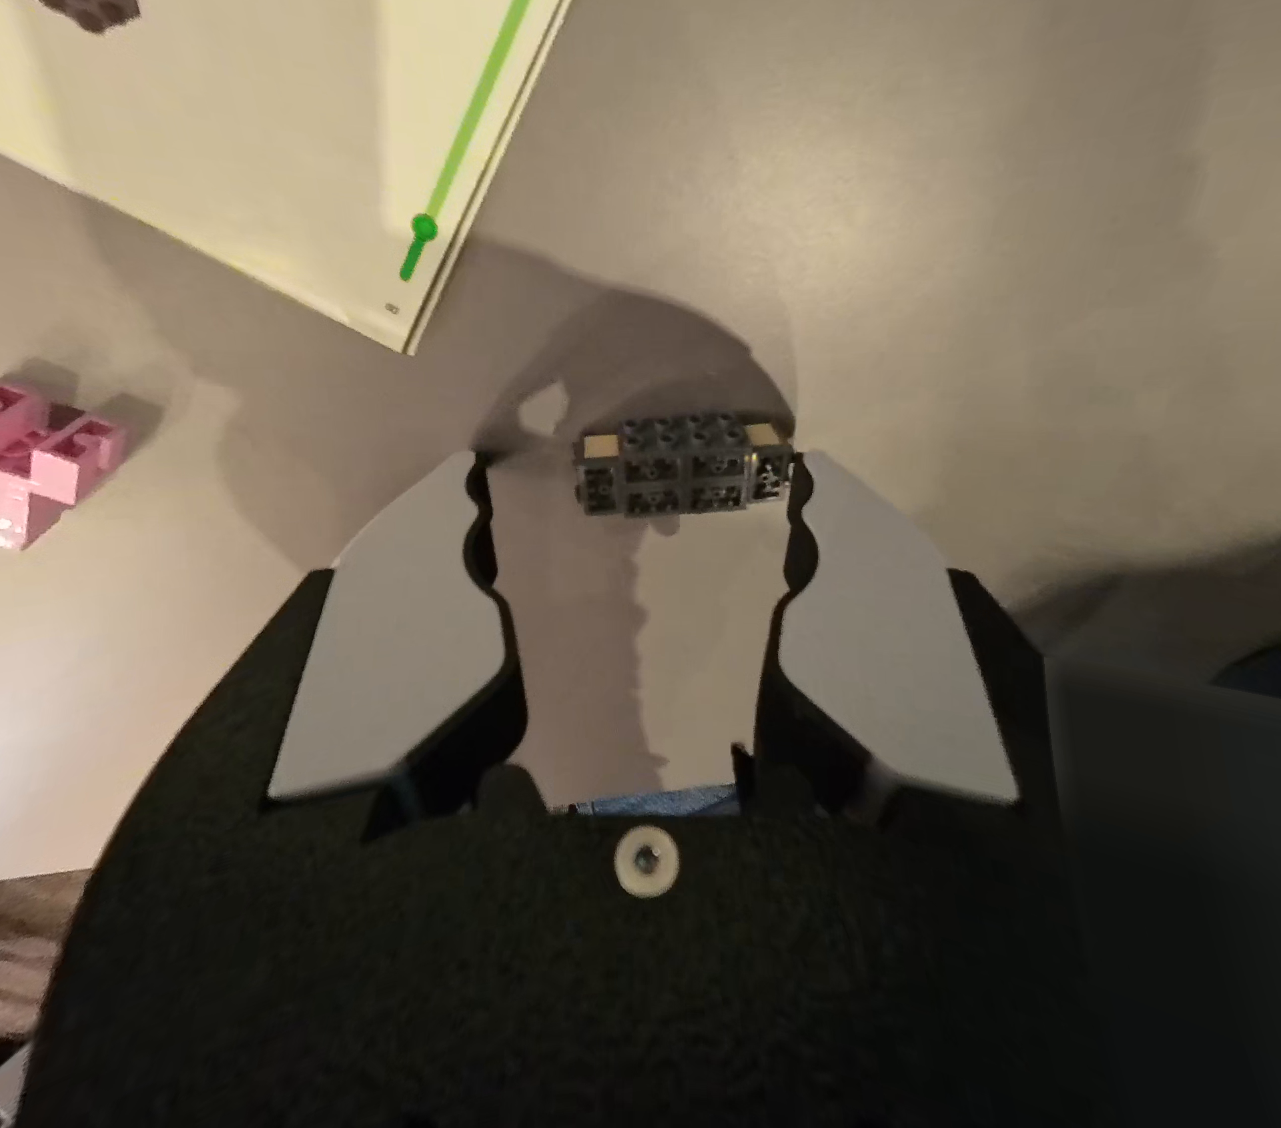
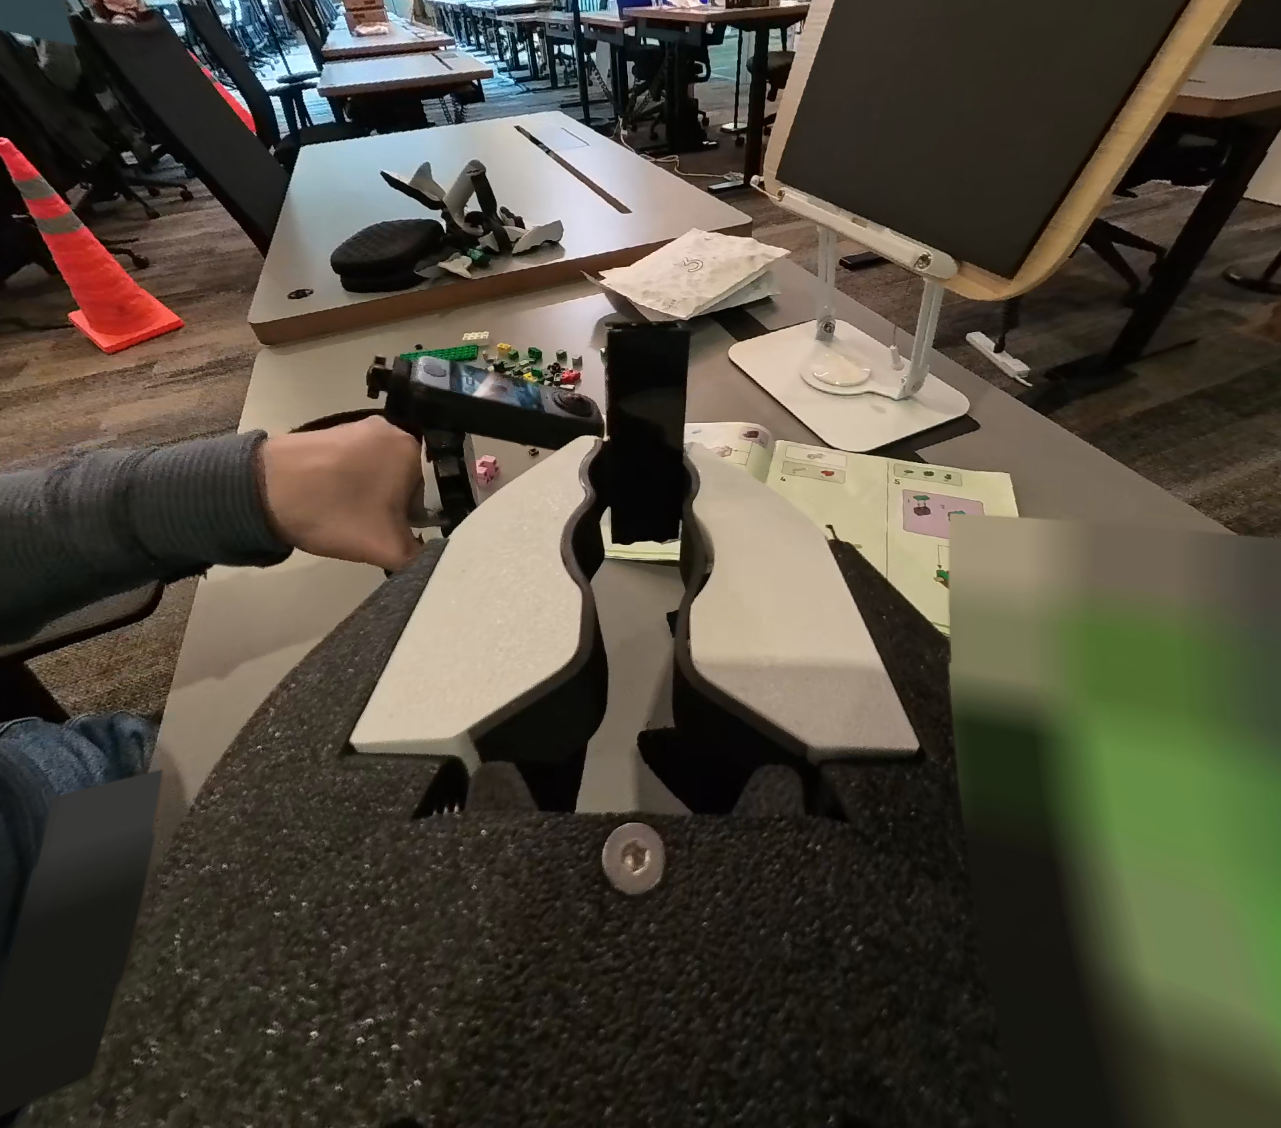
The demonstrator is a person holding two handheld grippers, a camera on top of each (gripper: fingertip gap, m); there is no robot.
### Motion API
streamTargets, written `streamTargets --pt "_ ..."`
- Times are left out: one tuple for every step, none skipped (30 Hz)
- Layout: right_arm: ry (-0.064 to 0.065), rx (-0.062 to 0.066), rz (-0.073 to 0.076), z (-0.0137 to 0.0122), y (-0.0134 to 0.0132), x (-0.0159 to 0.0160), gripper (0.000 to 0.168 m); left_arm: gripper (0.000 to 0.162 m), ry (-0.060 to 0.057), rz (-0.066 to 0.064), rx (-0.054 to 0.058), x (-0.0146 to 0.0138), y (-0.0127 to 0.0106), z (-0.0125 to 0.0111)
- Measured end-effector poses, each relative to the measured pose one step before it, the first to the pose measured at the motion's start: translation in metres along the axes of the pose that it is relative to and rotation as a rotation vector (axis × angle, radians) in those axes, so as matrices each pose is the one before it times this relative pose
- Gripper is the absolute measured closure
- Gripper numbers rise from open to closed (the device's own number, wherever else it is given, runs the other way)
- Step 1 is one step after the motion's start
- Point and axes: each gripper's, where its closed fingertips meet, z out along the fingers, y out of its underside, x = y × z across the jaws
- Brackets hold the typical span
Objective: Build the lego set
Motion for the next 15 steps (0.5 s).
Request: streamTargets --pt "-0.0017 -0.0007 0.0007 0.00013 0.00014 -0.00003 0.151 0.08 -0.0043 0.0013 0.0008 -0.00011 -0.00007 0.0001" --pt "-0.0011 -0.0016 0.0003 0.00033 0.00043 -0.00007 0.151 0.082 -0.0034 -0.0009 0.0009 -0.00047 -0.00016 0.00005" --pt "-0.0004 -0.0023 -0.0001 0.00038 0.0004 -0.00004 0.151 0.086 -0.003 0.0001 0.002 -0.0006 -0.00046 -0.00019" --pt "-0.0007 -0.0028 0.0 0.00033 0.00047 -0.00009 0.151 0.092 -0.0049 0.0031 0.0016 -0.00101 -0.00027 -0.00021" --pt "-0.0004 -0.002 -0.0014 0.00024 0.00031 -0.00029 0.151 0.098 -0.0092 0.0072 -0.0019 -0.00154 0.00032 -0.00003" --pt "-0.0001 -0.0009 -0.0026 0.00011 0.0 -0.00031 0.151 0.102 -0.0094 0.0117 -0.0033 -0.00148 0.00057 0.0" --pt "-0.0005 0.0001 -0.0029 0.00007 -0.00021 -0.00035 0.151 0.102 -0.0015 0.011 -0.0001 -0.00039 0.00039 0.00005" --pt "-0.0009 0.0006 -0.0023 0.0003 -0.00022 -0.00031 0.151 0.102 0.0055 0.012 0.0016 0.00048 0.0002 -0.00023" --pt "-0.0025 -0.001 -0.0011 0.00039 0.00025 -0.00036 0.151 0.102 0.0117 0.015 0.0038 0.00109 -0.00008 -0.00027" --pt "-0.0026 -0.0022 -0.0016 0.00052 0.00046 -0.00029 0.151 0.102 0.0214 0.0188 0.0086 0.00238 -0.00045 -0.00061" --pt "-0.0018 -0.0028 -0.0031 0.00072 0.00079 -0.00002 0.151 0.102 0.0259 0.0209 0.0163 0.00291 -0.00123 -0.00125" --pt "-0.0022 -0.0036 -0.0027 0.00086 0.00095 0.00004 0.151 0.102 0.0337 0.0281 0.0211 0.00439 -0.0017 -0.00232" --pt "-0.0024 -0.0027 -0.0023 0.001 0.00091 0.0002 0.151 0.102 0.0529 0.039 0.0287 0.0077 -0.00272 -0.00394" --pt "-0.0025 0.0005 -0.007 0.0011 0.00063 0.00029 0.151 0.102 0.0588 0.0523 0.0436 0.00957 -0.00466 -0.00593" --pt "-0.0037 0.0 -0.0093 0.00117 0.00089 0.00001 0.151 0.102 0.0497 0.0624 0.0615 0.00964 -0.00734 -0.00803"
